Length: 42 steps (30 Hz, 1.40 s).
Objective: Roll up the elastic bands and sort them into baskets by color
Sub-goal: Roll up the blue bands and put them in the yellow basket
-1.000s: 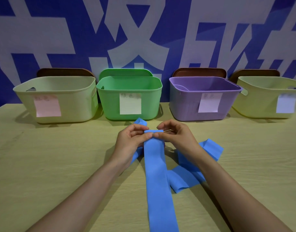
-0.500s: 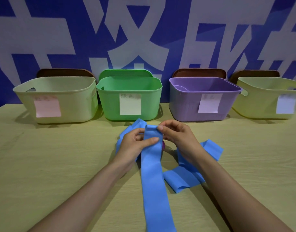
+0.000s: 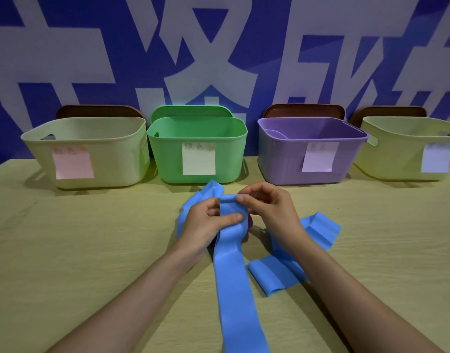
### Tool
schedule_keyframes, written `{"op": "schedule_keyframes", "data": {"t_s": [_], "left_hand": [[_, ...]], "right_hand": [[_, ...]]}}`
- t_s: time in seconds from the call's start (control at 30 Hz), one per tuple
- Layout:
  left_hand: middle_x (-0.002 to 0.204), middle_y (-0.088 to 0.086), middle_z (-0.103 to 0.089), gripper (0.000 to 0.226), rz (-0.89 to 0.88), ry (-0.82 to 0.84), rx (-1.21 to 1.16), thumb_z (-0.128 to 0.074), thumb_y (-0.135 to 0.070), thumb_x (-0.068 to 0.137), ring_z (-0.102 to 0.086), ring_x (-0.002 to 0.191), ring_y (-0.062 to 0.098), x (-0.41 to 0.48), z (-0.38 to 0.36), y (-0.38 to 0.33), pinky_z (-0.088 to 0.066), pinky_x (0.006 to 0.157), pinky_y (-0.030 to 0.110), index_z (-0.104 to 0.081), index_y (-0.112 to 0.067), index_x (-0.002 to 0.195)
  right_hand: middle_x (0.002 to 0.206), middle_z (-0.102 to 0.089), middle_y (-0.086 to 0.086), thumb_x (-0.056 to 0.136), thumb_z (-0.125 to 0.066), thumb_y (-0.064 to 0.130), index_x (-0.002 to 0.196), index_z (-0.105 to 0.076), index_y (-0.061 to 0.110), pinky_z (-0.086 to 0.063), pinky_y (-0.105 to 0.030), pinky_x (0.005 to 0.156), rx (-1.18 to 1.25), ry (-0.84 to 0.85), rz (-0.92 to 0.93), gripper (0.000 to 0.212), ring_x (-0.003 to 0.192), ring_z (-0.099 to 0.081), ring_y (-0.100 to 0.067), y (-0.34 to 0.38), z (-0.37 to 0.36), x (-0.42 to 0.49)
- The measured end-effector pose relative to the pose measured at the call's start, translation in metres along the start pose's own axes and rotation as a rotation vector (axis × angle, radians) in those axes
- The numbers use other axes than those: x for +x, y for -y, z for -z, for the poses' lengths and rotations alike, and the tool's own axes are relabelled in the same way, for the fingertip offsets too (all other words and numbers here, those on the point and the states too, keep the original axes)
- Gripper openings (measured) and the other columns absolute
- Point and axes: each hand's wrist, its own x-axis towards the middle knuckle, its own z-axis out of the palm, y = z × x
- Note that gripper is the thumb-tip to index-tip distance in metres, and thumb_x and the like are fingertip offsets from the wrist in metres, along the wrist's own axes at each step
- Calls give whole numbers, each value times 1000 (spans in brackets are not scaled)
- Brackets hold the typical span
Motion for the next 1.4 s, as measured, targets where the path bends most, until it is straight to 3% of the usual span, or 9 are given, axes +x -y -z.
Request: {"op": "schedule_keyframes", "data": {"t_s": [0.33,0.5,0.63,0.73,0.87,0.97,1.03,1.13,1.4], "left_hand": [[95,20,-71,27,-81,-41,70,-79,-3,71,-67,96,32,-1,-1,2,-52,90,47,-65,4,92],[98,26,-68,37,-90,-18,57,-81,-2,68,-66,96,35,-1,-2,-1,-49,92,51,-62,9,97],[82,16,-62,49,-33,53,-48,-82,-31,67,-57,75,22,-1,-2,-7,-47,71,33,-66,2,98],[91,12,-72,16,12,87,-127,-61,-19,87,-67,86,21,-1,-1,-10,-54,77,27,-70,-8,95],[92,12,-73,18,-10,95,-108,-52,-9,93,-69,86,20,-1,3,-10,-57,77,25,-69,-6,97],[88,13,-73,20,-19,110,-139,-49,-6,95,-70,79,20,-2,1,-12,-56,70,22,-67,-2,101],[91,14,-73,22,-24,108,-149,-47,-5,95,-71,80,20,-2,1,-12,-56,69,22,-66,1,106],[101,19,-71,22,-15,83,-111,-49,-7,95,-68,91,24,-1,0,-10,-57,78,27,-65,0,109],[107,22,-68,25,-7,128,-98,-51,-5,94,-67,96,26,2,2,-10,-55,80,27,-61,3,115]], "right_hand": [[88,-64,-16,71,-73,-10,81,-67,3,-52,-20,71,40,54,-131,18,81,-59,-18,0,6,3],[73,-65,-5,71,-73,-10,77,-68,6,-50,-17,65,13,39,-113,18,70,-61,-9,0,6,4],[83,-68,-6,75,-72,-8,78,-67,7,-53,-20,75,-40,16,-13,16,81,-64,-13,3,9,3],[85,-69,-4,75,-72,-7,78,-67,9,-54,-22,80,-58,36,21,16,85,-65,-12,4,8,2],[78,-65,-1,78,-71,-6,87,-69,10,-50,-19,72,-66,110,7,18,74,-60,-8,6,8,1],[94,-69,-8,78,-73,0,101,-68,11,-53,-19,74,-47,141,-29,26,83,-65,-12,7,10,1],[91,-67,-13,78,-74,8,98,-68,9,-52,-20,71,-77,124,-45,21,81,-64,-14,6,10,1],[79,-63,-7,79,-73,7,90,-68,6,-51,-20,68,-80,111,-57,11,76,-63,-13,4,10,2],[82,-69,-5,78,-69,-3,90,-70,7,-54,-22,74,66,168,-165,15,79,-66,-16,7,15,5]]}}
